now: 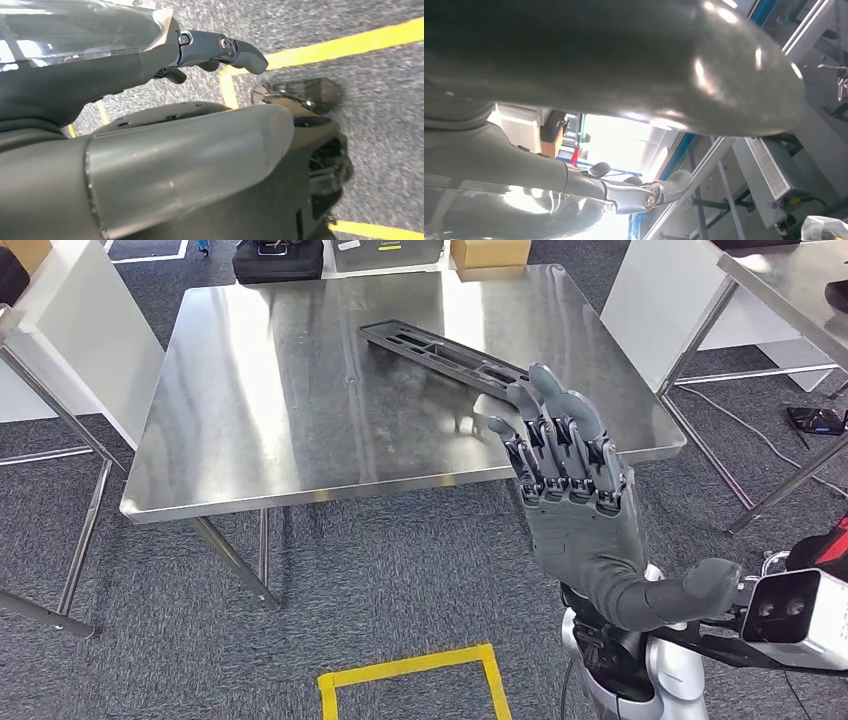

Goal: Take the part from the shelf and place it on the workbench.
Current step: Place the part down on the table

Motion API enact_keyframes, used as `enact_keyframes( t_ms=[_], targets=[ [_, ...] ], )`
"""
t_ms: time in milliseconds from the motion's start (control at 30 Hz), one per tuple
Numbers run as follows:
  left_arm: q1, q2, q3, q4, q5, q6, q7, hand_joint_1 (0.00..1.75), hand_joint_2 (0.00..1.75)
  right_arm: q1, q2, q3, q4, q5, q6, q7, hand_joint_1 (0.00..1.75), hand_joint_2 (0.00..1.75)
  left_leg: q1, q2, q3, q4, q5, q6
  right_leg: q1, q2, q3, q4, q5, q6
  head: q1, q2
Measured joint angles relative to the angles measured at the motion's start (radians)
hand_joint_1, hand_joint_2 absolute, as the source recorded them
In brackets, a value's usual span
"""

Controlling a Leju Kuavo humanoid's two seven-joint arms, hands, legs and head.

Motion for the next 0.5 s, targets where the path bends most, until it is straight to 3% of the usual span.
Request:
enact_keyframes(
  t_ms=[67,133,167,200,233,267,300,333,400,433,467,500],
  targets=[
    [0.000,0.000,0.000,0.000,0.000,0.000,0.000,0.00,0.00,0.001,0.000,0.000,0.000,0.002,0.000,0.000,0.00,0.00,-0.003,-0.001,-0.026,0.005,0.020,-0.004,0.002,0.000,0.098,-0.125,0.035,0.008,0.000,0.000],
    [0.000,0.000,0.000,-0.001,0.000,0.000,-0.001,0.00,0.00,0.001,0.000,0.000,-0.002,0.003,0.000,-0.001,0.00,0.00,-0.006,-0.001,-0.042,0.007,0.041,-0.012,0.010,0.001,0.188,-0.265,0.033,-0.004,0.000,0.000],
    [0.000,0.001,-0.001,-0.002,0.000,0.000,-0.002,0.00,0.00,0.001,0.000,0.000,-0.003,0.003,0.000,-0.001,0.00,0.00,-0.006,-0.002,-0.045,0.006,0.051,-0.017,0.014,0.001,0.205,-0.300,0.027,-0.012,0.000,0.000],
    [0.001,0.001,-0.001,-0.002,0.000,0.001,-0.002,0.00,0.00,0.002,0.000,0.000,-0.003,0.003,0.000,-0.002,0.00,0.00,-0.006,-0.002,-0.048,0.003,0.062,-0.021,0.017,0.002,0.205,-0.312,0.029,-0.019,-0.001,0.000],
    [0.001,0.002,-0.001,-0.003,0.000,0.001,-0.003,0.00,0.00,0.003,0.000,0.000,-0.003,0.003,0.000,-0.002,0.00,0.00,-0.006,-0.003,-0.052,0.002,0.068,-0.025,0.011,0.002,0.195,-0.309,0.038,-0.026,0.000,0.000],
    [0.002,0.004,-0.001,-0.004,0.000,0.001,-0.003,0.00,0.00,0.003,0.000,0.000,-0.003,0.004,0.000,-0.002,0.00,0.00,-0.004,-0.005,-0.060,0.008,0.059,-0.031,0.006,0.001,0.187,-0.310,0.047,-0.034,-0.001,0.000],
    [0.003,0.004,-0.002,-0.004,0.001,0.002,-0.003,0.00,0.00,0.003,0.001,0.000,-0.003,0.004,0.000,-0.002,0.00,0.00,-0.003,-0.008,-0.070,0.027,0.030,-0.038,0.000,-0.001,0.177,-0.310,0.059,-0.045,-0.002,0.000],
    [0.004,0.005,-0.002,-0.005,0.002,0.002,-0.003,0.00,0.00,0.003,0.002,0.000,-0.003,0.004,0.000,-0.002,0.00,0.00,0.001,-0.010,-0.084,0.067,-0.017,-0.046,-0.005,-0.002,0.166,-0.310,0.072,-0.054,-0.002,0.000],
    [0.005,0.005,-0.004,-0.006,0.003,0.002,-0.003,0.00,0.00,0.003,0.002,-0.001,-0.002,0.004,0.000,-0.002,0.00,0.00,0.011,-0.012,-0.112,0.194,-0.120,-0.062,-0.003,-0.004,0.138,-0.308,0.097,-0.062,-0.004,0.000],
    [0.005,0.006,-0.005,-0.006,0.003,0.002,-0.003,0.00,0.00,0.004,0.002,-0.001,-0.002,0.004,0.000,-0.002,0.00,0.00,0.015,-0.012,-0.120,0.253,-0.145,-0.068,-0.003,-0.005,0.122,-0.306,0.109,-0.060,-0.004,0.000],
    [0.005,0.006,-0.006,-0.006,0.003,0.002,-0.003,0.00,0.00,0.004,0.002,-0.001,-0.002,0.004,0.000,-0.002,0.00,0.00,0.020,-0.011,-0.117,0.288,-0.145,-0.073,-0.004,-0.005,0.105,-0.302,0.119,-0.057,-0.004,0.000],
    [0.005,0.006,-0.006,-0.006,0.003,0.002,-0.003,0.00,0.00,0.005,0.002,-0.001,-0.002,0.004,0.000,-0.002,0.00,0.00,0.025,-0.011,-0.097,0.290,-0.125,-0.077,-0.006,-0.005,0.087,-0.298,0.129,-0.053,-0.004,0.000]
  ],
)
